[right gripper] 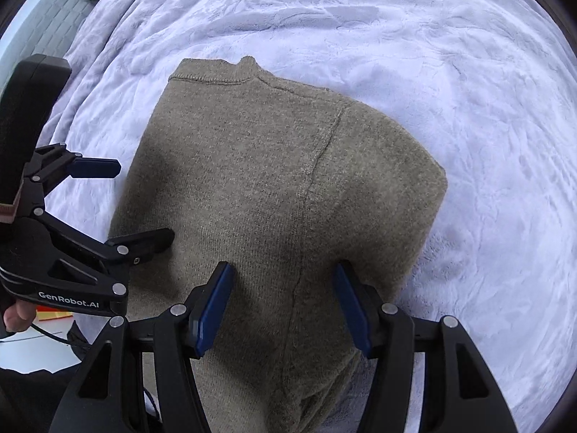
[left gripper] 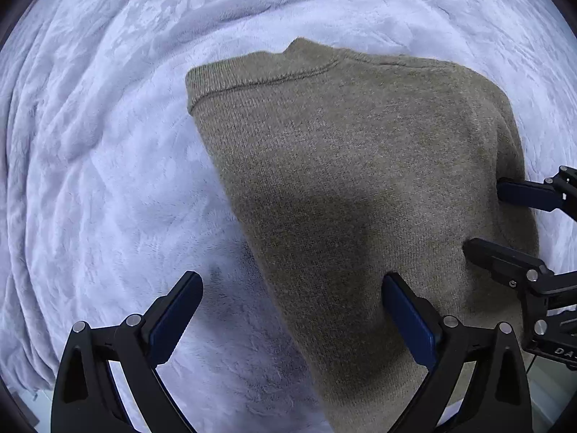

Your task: Fold small clothes

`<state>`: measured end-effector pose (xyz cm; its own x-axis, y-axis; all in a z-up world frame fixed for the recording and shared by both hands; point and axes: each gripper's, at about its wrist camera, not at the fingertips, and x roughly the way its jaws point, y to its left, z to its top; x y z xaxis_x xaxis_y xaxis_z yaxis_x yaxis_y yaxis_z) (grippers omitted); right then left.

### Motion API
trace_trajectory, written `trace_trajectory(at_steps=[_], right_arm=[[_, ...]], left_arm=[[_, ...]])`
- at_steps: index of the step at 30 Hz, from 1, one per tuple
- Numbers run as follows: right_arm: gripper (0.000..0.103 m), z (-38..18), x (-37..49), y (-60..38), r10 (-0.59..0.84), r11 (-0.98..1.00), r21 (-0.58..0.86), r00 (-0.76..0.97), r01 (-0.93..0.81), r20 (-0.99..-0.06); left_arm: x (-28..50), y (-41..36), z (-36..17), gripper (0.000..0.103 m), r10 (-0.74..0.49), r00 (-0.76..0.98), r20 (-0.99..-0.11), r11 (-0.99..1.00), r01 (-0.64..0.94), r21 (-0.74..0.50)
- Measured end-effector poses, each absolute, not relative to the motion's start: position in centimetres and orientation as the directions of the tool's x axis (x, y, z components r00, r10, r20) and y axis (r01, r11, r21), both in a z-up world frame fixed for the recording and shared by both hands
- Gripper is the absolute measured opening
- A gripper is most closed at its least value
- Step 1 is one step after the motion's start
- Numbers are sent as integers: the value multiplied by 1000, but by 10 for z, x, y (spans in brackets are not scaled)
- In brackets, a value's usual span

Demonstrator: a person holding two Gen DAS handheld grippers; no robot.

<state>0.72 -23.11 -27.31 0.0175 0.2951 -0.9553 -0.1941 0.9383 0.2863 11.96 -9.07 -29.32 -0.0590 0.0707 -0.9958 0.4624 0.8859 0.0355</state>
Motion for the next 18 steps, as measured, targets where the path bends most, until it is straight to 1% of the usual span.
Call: trace_trajectory(at_steps=[4,6,9,13,15,17,18], right_arm=[[63,-239,-11,-223,341,914,318,53,-250,-938],[63,-232,-25,-220,337,910,310,55,-277,-940],[63,-243,-42,-221,307,920,289,29,-264,-951],[63,-259,-48,-222,248,949,233,46,-212,-968],[65,-261,-46,-223,244,956,232,47,-179,-969],[71,-263,-42,-218,237,962,228,43,-153,-971],[71,-265,-41,-216,223,965,215,42,-152,-974]], left_arm=[[113,-85,-270,101,33,-14,-999,878,479,22],[108,-81,-264,101,14,-5,-1000,877,480,10],[98,-75,-263,101,15,-10,-1000,872,490,8],[81,-76,-271,101,30,-39,-999,858,514,6],[72,-75,-272,101,26,-48,-999,854,520,-3],[69,-73,-272,101,18,-54,-998,856,517,-12],[68,-71,-273,101,10,-61,-998,857,514,-23]])
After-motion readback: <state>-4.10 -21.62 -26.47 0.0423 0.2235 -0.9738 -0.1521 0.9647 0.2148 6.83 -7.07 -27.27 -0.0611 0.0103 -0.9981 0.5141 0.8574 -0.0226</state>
